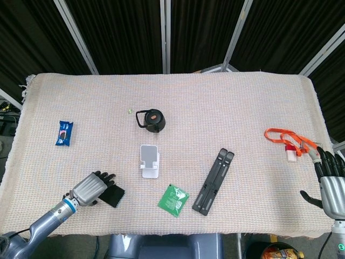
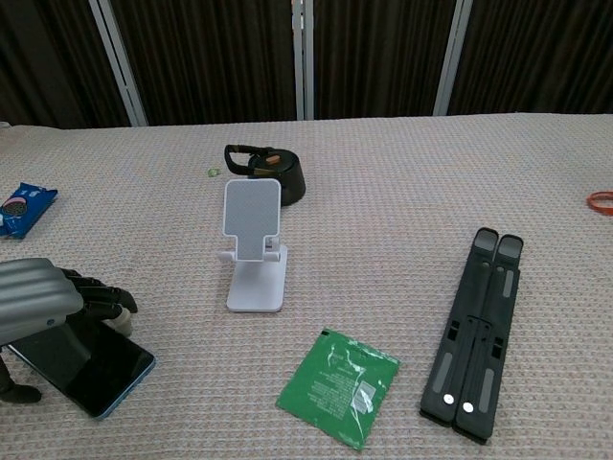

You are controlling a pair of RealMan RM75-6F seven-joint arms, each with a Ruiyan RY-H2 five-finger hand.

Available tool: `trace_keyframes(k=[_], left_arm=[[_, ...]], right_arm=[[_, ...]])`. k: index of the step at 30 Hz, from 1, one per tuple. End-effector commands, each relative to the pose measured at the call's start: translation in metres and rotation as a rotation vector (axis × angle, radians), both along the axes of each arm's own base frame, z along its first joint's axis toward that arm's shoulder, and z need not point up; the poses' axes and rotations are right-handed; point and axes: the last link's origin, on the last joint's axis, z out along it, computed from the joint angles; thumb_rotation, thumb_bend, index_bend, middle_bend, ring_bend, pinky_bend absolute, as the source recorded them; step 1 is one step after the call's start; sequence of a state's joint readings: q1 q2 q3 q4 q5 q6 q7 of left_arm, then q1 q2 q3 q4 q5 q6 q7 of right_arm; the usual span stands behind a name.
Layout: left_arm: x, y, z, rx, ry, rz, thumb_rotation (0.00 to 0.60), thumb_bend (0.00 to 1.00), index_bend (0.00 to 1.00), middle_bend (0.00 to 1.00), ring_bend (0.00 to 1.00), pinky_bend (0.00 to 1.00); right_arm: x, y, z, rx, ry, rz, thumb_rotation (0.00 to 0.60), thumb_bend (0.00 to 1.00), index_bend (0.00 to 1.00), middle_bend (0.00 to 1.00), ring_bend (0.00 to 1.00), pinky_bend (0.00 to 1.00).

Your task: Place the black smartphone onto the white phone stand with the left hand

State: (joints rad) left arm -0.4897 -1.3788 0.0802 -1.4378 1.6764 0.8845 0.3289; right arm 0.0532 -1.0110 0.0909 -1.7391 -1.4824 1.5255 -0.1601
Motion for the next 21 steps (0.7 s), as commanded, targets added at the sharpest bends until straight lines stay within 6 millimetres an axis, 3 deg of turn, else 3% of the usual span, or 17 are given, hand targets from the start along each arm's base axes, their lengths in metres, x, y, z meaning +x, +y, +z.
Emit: trace_keyframes(k=[1, 2, 5, 16, 21], left_arm=[[0.002, 0.001, -0.001, 0.007, -0.005, -0.007, 0.600, 0.00, 0.38, 0.28, 0.33, 0.39], [0.003, 0.001, 0.000, 0.018, -0.012, -0.016, 0.600, 0.02, 0.46, 0.37, 0.40, 0.45], [0.004, 0.002, 0.004, 0.051, -0.024, -0.045, 0.600, 0.04, 0.60, 0.50, 0.52, 0.53], [0.022, 0.010, 0.039, 0.144, -0.126, -0.145, 0.600, 0.04, 0.61, 0.51, 0.52, 0.53], [0.051, 0.029, 0.065, 0.241, -0.133, -0.398, 0.600, 0.03, 0.61, 0.51, 0.52, 0.53]], right_arm=[[0.000, 0.000, 0.000, -0.001, -0.002, 0.000, 0.600, 0.00, 0.00, 0.00, 0.00, 0.00], [0.000, 0.000, 0.000, -0.001, -0.003, 0.000, 0.600, 0.00, 0.00, 0.00, 0.00, 0.00], [0.000, 0.000, 0.001, -0.002, -0.005, -0.001, 0.600, 0.00, 0.00, 0.00, 0.00, 0.00], [0.000, 0.000, 0.002, -0.003, -0.011, 0.000, 0.600, 0.00, 0.00, 0.00, 0.00, 0.00], [0.000, -0.001, 0.002, -0.006, -0.009, -0.001, 0.600, 0.00, 0.00, 0.00, 0.00, 0.00]])
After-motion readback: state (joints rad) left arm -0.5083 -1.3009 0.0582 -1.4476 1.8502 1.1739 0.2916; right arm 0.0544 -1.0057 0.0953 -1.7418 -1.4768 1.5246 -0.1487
